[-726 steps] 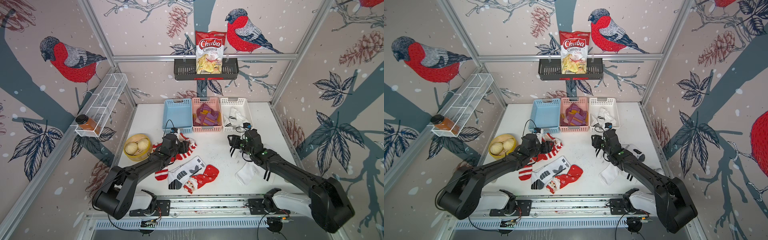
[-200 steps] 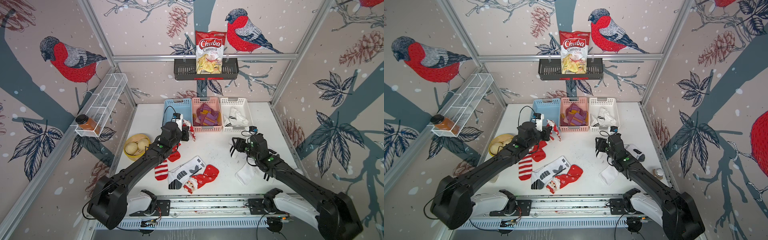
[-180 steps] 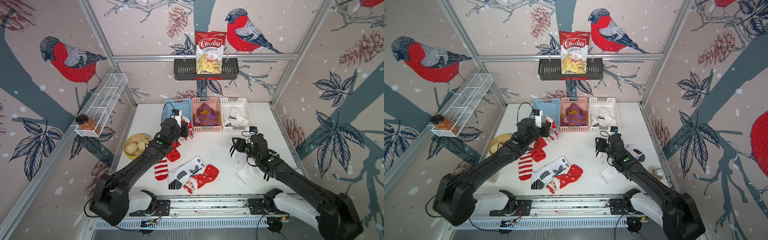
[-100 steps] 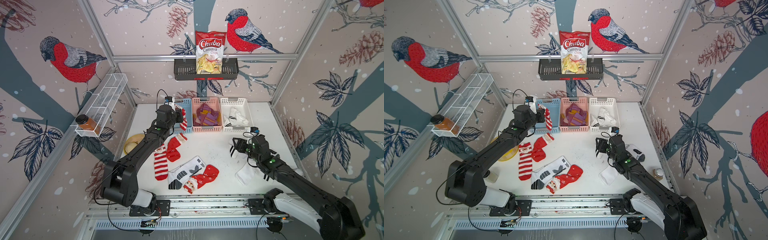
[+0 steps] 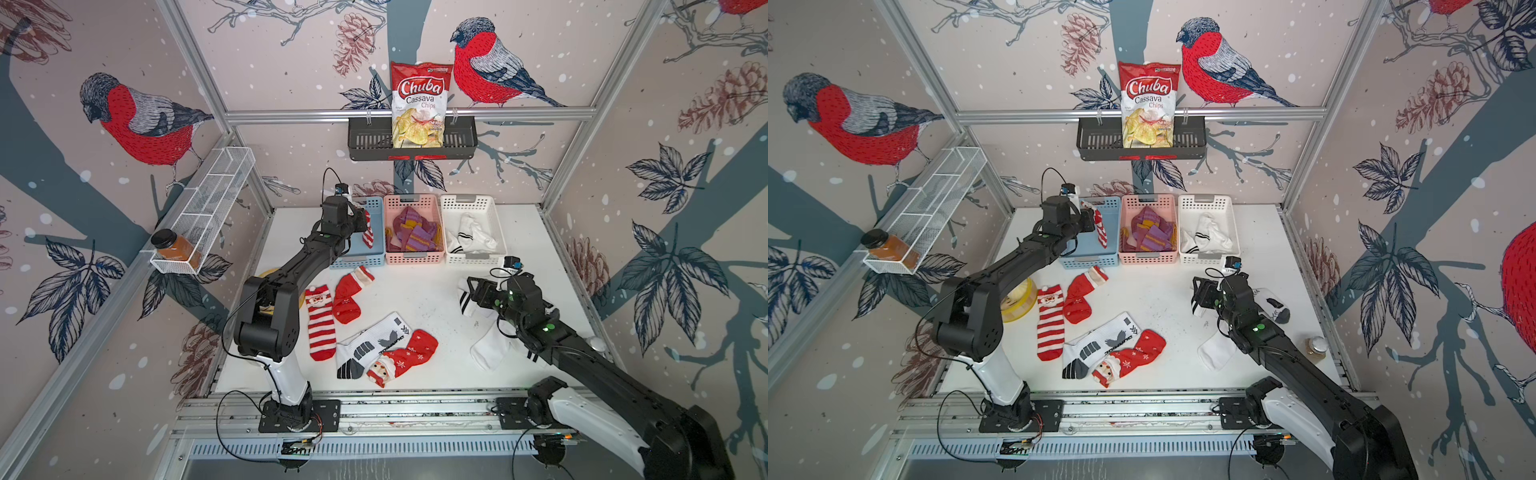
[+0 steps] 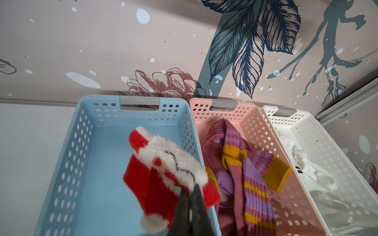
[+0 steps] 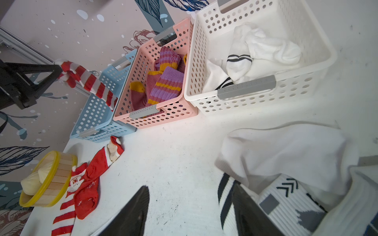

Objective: Sort the socks into the basket by color
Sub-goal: Place the sock in the bin.

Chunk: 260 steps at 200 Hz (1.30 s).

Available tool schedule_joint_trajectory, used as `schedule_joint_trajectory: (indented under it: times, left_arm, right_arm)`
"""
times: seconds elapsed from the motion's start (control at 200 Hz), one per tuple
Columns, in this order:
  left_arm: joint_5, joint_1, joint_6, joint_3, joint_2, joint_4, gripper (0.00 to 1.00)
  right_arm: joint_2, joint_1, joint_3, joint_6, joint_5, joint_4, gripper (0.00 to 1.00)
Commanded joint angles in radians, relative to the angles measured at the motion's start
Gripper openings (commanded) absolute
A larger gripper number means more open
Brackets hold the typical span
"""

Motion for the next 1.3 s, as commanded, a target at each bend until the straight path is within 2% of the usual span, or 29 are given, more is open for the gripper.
schedule_joint_trajectory:
  times: [0.0, 0.22, 0.255, 0.31, 0.37, 0.515, 0.65, 0.83, 1.051, 1.171, 1.296]
  left_arm:
    - [0.032, 0.011, 0.015, 0.059, 0.057, 0.004, 0.0]
    - [0.056, 0.02, 0.019, 0.159, 0.153, -0.034, 0.0]
    - [0.056, 0.02, 0.02, 0.161, 0.158, -0.037, 0.06]
    - [0.053, 0.022, 0.017, 0.16, 0.162, -0.036, 0.22]
    - [0.053, 0.023, 0.015, 0.153, 0.159, -0.03, 0.32]
    - [0.047, 0.023, 0.014, 0.113, 0.127, -0.001, 0.42]
    - [0.039, 0.022, 0.013, 0.068, 0.075, -0.001, 0.44]
    - [-0.018, 0.022, 0.003, -0.054, -0.037, -0.022, 0.46]
    - [-0.032, 0.011, -0.025, -0.319, -0.279, 0.025, 0.47]
    - [-0.071, -0.024, -0.03, -0.454, -0.43, 0.012, 0.48]
    - [-0.126, -0.078, -0.053, -0.581, -0.59, -0.018, 0.5]
  right_arm:
    - [-0.009, 0.002, -0.003, 0.006, 0.012, -0.01, 0.67]
    - [-0.01, 0.001, -0.007, 0.005, 0.013, -0.005, 0.69]
    - [-0.01, 0.001, -0.008, 0.006, 0.013, -0.005, 0.7]
    - [-0.011, 0.001, -0.008, 0.005, 0.013, -0.004, 0.71]
    - [-0.011, 0.001, -0.008, 0.005, 0.012, -0.002, 0.72]
    - [-0.01, 0.001, -0.011, 0.005, 0.009, 0.005, 0.73]
    - [-0.004, 0.001, -0.009, 0.005, 0.006, 0.012, 0.74]
    - [0.03, 0.003, -0.014, 0.001, -0.011, 0.052, 0.75]
    - [0.106, 0.017, -0.013, -0.046, -0.109, 0.155, 0.8]
    - [0.184, 0.067, 0.021, -0.096, -0.184, 0.204, 0.82]
    - [0.267, 0.14, 0.067, -0.133, -0.194, 0.234, 0.83]
